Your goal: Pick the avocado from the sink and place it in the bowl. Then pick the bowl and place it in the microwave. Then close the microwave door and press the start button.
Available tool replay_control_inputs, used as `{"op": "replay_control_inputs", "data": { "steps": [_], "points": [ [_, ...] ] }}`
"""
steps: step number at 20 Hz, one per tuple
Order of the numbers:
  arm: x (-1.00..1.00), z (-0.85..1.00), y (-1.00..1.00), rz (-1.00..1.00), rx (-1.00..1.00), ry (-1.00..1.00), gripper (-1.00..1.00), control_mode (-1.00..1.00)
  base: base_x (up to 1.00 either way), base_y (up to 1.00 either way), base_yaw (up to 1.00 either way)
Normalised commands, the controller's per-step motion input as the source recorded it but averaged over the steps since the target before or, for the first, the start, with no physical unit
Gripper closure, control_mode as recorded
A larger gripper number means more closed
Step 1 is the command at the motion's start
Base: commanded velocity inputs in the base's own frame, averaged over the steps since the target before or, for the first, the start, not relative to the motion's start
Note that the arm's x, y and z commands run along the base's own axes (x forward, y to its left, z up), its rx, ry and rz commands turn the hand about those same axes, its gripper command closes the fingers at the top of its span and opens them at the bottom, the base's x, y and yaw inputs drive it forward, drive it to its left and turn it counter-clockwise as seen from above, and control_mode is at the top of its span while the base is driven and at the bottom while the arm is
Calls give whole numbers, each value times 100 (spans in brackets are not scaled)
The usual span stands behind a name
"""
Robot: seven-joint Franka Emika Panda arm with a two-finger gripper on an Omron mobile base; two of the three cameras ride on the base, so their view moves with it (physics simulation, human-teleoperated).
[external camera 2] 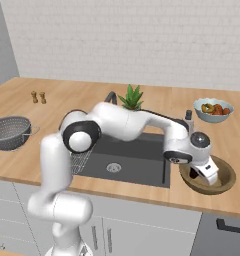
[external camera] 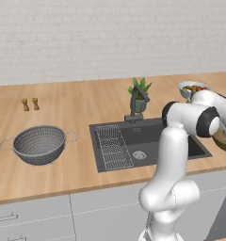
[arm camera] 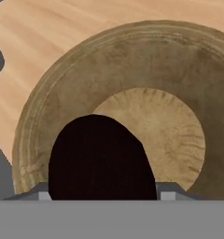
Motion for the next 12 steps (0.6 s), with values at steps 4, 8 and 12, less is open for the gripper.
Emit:
{"op": "replay_control_inputs", "data": {
  "steps": [4,8,12],
  "points": [
    [31,-23,-10,0,0,0,100,-100,0,0,0],
    [31,-24,-4,0,0,2,100,-100,0,0,0],
    [45,-49,7,0,0,10,-100,-100,0,0,0]
  ]
}}
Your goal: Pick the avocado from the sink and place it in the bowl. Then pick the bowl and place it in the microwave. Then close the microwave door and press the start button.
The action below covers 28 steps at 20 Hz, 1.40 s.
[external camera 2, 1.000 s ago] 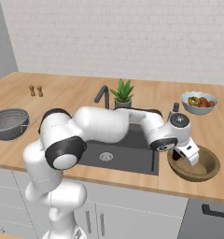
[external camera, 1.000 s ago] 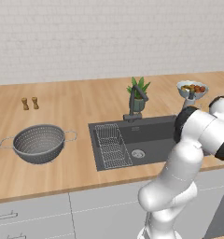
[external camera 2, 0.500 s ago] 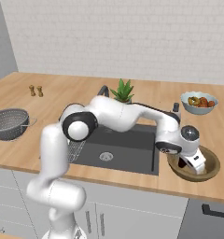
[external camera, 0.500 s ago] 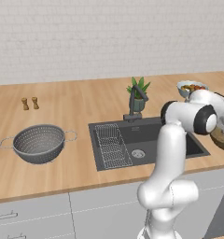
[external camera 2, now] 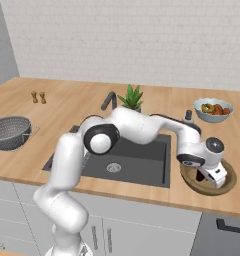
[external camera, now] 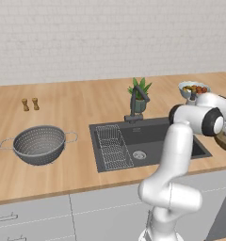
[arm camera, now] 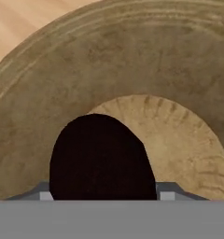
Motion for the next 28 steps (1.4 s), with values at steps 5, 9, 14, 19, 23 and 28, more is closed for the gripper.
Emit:
{"op": "replay_control_inputs", "data": {
  "steps": [5,9,14,19,23,28],
  "points": [
    [37,-37,3,0,0,11,-100,-100,0,0,0],
    [8,-3,0,0,0,2,-100,-100,0,0,0],
    [-1,30,6,0,0,0,-100,-100,0,0,0],
    [0,57,70,0,-11,1,-100,-100,0,0,0],
    [11,25,85,-1,-18,11,-100,-100,0,0,0],
    [32,-4,75,-3,-21,22,-100,-100,0,0,0]
  ]
}}
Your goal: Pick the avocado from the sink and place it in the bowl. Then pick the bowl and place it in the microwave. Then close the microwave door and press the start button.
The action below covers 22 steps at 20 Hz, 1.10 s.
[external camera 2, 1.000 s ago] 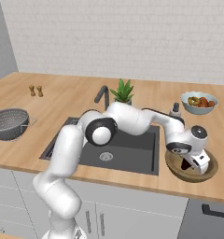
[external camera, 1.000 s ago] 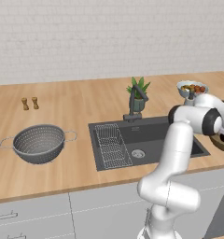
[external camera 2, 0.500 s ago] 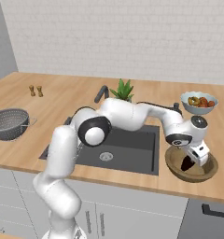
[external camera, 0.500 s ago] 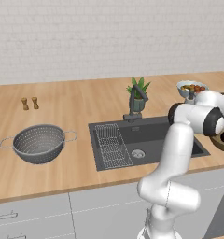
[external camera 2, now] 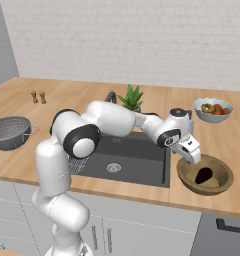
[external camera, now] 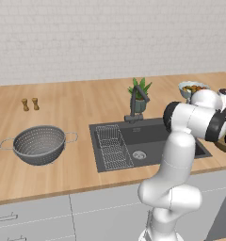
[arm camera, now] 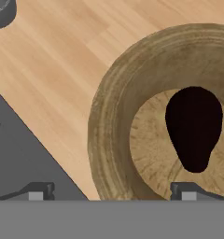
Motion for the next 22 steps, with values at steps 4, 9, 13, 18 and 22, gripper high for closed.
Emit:
{"op": "replay_control_inputs", "data": {
  "steps": [4,9,13,18,22],
  "points": [
    [26,-2,29,-3,-18,23,-100,-100,0,0,0],
    [5,13,-34,0,-2,34,-100,-100,0,0,0],
    [0,8,-52,0,0,37,-100,-100,0,0,0],
    [17,-4,-24,2,0,32,-100,-100,0,0,0],
    [34,-18,0,4,8,16,-100,-100,0,0,0]
  ]
}}
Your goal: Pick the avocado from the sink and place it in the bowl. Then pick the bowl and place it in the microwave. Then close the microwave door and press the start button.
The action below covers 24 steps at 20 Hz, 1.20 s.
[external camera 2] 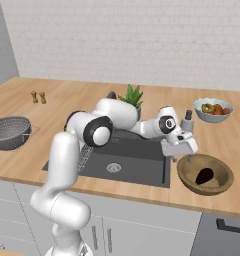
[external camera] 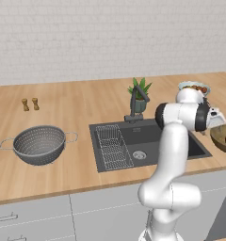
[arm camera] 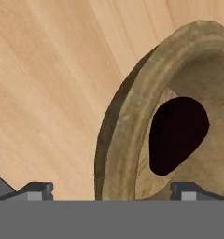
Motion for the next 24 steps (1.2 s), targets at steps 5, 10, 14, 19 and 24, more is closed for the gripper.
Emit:
{"op": "replay_control_inputs", "data": {
  "steps": [5,10,14,19,24],
  "points": [
    [7,-18,-2,2,9,5,-100,-100,0,0,0],
    [0,-19,-13,0,7,0,-100,-100,0,0,0],
    [-2,-23,-11,0,3,0,-100,-100,0,0,0],
    [0,-30,-1,0,0,0,100,-100,0,0,0],
    [-21,-11,0,0,0,-9,100,-100,0,0,0]
  ]
}}
